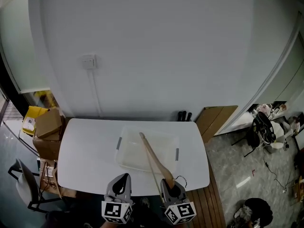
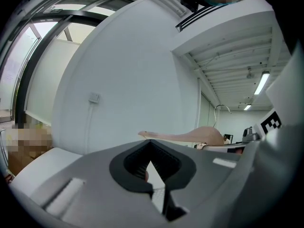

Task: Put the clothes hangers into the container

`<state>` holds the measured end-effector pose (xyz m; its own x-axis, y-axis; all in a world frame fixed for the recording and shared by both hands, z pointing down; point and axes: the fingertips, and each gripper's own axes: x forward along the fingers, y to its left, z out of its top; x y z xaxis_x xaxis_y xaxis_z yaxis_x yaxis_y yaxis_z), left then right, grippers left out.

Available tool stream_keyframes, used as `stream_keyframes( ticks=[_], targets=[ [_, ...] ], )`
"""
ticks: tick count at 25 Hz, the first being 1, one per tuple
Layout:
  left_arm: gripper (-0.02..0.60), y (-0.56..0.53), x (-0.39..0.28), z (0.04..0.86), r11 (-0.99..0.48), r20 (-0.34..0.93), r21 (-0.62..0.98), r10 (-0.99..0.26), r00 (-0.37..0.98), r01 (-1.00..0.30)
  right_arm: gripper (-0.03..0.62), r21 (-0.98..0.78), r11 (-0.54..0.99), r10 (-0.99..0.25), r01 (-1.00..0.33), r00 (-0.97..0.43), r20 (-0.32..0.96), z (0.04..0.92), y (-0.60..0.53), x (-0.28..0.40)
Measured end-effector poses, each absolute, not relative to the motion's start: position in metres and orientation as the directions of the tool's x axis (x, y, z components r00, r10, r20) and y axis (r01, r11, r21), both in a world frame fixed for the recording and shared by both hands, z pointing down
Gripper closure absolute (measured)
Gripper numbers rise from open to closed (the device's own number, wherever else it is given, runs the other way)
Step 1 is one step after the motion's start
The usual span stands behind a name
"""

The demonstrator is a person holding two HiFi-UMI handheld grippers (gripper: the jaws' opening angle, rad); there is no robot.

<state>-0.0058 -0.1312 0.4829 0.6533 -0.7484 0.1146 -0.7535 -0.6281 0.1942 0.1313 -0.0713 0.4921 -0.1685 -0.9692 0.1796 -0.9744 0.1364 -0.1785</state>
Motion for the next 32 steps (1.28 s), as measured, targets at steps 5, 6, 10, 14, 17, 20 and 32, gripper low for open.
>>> stream_keyframes(
  ticks=[5, 6, 10, 14, 17, 20, 32],
  targets=[
    [0.578, -0.148, 0.006, 0.489, -0.619, 0.132, 0.201, -0.751, 0.647, -0.759, 0.536, -0.18, 0.163, -0.958, -0.97, -0.199, 0.204, 0.5, -0.093, 0.143],
    [0.578, -0.151, 0.008, 0.492, -0.616, 0.137, 0.204, -0.752, 0.645, -0.761, 0.536, -0.182, 0.167, -0.957, -0.969, -0.204, 0.209, 0.502, -0.096, 0.144],
    [0.578, -0.16, 0.016, 0.498, -0.608, 0.148, 0.208, -0.755, 0.639, -0.766, 0.536, -0.183, 0.181, -0.948, -0.966, -0.221, 0.23, 0.511, -0.107, 0.151],
    [0.578, -0.171, 0.022, 0.502, -0.604, 0.152, 0.207, -0.757, 0.635, -0.77, 0.536, -0.171, 0.201, -0.937, -0.965, -0.24, 0.253, 0.517, -0.121, 0.155],
    [0.578, -0.178, 0.026, 0.507, -0.601, 0.159, 0.21, -0.757, 0.633, -0.771, 0.536, -0.161, 0.215, -0.928, -0.963, -0.253, 0.273, 0.523, -0.13, 0.157],
    [0.578, -0.184, 0.032, 0.511, -0.596, 0.168, 0.215, -0.758, 0.631, -0.773, 0.536, -0.153, 0.242, -0.912, -0.958, -0.278, 0.301, 0.531, -0.138, 0.159],
    [0.578, -0.204, 0.043, 0.521, -0.575, 0.188, 0.216, -0.768, 0.612, -0.789, 0.536, -0.146, 0.307, -0.855, -0.94, -0.34, 0.392, 0.561, -0.169, 0.164]
  ],
)
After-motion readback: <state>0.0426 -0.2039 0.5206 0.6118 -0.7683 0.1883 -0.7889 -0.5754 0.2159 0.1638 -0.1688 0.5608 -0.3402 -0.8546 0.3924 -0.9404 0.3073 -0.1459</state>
